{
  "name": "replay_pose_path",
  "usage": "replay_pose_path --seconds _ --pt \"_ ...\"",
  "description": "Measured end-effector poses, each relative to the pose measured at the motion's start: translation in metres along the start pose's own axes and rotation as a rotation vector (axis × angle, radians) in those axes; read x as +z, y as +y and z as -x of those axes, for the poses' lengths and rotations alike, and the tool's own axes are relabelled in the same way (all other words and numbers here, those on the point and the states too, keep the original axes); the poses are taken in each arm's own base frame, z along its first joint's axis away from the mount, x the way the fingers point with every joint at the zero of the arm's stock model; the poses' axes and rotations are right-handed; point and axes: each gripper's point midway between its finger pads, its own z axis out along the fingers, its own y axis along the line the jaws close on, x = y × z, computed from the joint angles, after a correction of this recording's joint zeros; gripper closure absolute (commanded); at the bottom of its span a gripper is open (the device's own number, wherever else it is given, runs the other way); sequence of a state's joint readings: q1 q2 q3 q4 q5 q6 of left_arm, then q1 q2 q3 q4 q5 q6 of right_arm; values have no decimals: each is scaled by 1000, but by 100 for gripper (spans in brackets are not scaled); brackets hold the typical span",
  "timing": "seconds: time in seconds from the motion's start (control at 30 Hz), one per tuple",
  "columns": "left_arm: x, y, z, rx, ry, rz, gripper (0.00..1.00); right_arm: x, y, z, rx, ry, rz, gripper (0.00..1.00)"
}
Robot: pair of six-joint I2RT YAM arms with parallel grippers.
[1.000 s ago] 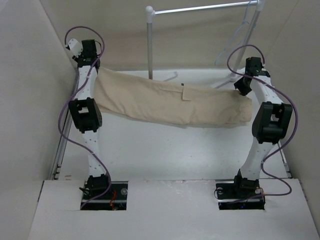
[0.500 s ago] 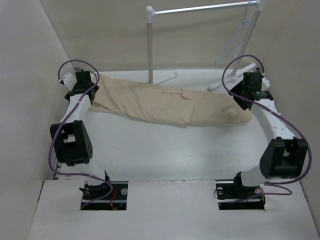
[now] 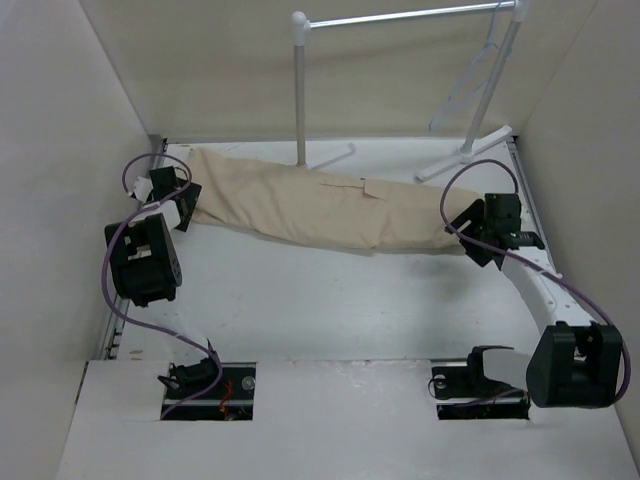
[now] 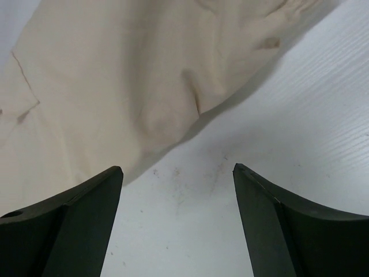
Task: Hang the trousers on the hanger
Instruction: Fold the trousers at the center of the board.
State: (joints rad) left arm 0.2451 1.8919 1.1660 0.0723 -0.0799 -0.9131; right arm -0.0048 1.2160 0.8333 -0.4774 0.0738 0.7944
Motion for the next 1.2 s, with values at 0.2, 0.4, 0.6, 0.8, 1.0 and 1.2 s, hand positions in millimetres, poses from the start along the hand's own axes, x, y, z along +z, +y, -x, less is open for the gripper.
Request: replay_pose_path --seconds 0.2,0.4,0.6,0.8,1.0,1.2 --pt "18 1 2 -48 0 8 67 12 -19 18 110 -35 -34 17" --pt "23 9 1 -67 8 32 83 58 -55 19 214 15 -154 20" --pt "23 14 1 -69 14 48 93 95 -54 28 257 37 -154 70" --pt "6 32 -1 -48 9 115 97 99 -46 41 306 2 -117 94" --pt "-55 51 10 31 -62 196 97 50 -59 62 367 -110 -116 96" --pt "-115 86 9 61 -93 259 95 14 -82 62 433 -151 -129 96"
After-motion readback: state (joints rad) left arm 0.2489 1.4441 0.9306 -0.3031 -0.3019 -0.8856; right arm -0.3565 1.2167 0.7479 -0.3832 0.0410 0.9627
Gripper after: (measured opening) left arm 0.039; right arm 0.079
